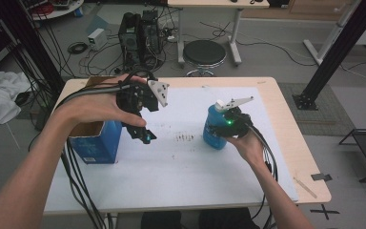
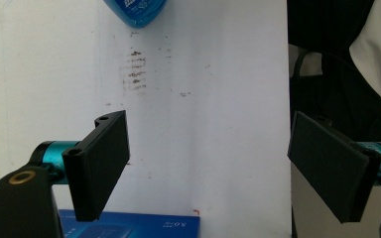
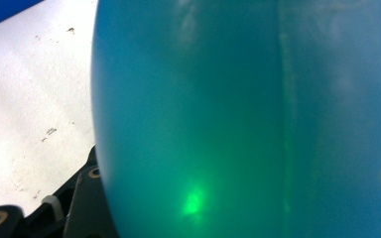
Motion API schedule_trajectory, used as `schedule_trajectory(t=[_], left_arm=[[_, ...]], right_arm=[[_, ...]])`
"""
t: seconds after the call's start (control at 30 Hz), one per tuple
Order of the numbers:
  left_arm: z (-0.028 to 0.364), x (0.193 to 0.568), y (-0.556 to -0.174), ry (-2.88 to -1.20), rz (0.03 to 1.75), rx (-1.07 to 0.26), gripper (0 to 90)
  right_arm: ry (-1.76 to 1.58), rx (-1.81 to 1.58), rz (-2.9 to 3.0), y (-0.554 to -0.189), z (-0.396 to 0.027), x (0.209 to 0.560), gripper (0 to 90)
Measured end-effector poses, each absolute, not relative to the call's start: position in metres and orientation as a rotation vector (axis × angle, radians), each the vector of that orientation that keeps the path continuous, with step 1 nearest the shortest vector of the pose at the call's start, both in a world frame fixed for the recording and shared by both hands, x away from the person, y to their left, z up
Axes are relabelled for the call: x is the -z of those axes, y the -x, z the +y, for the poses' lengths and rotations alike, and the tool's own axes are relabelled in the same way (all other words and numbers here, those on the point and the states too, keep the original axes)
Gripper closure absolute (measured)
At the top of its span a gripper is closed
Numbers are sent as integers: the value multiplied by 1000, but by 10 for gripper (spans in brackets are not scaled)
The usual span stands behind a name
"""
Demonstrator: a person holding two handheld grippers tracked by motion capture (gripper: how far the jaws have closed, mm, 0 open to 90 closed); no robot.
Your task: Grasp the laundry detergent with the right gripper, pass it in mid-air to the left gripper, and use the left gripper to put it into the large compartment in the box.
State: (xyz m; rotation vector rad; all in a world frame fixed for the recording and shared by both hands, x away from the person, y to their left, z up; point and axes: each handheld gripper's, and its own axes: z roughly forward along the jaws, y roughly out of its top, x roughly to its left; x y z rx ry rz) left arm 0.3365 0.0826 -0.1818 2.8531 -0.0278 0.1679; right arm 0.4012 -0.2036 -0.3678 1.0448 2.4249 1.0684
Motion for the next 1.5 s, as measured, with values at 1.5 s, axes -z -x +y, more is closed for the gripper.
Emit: schedule_trajectory(t=[1.5], left_arm=[[41, 175, -364, -2757, 70, -152, 165]], right_arm=[[-225, -1201, 2819, -378, -152, 291, 452]])
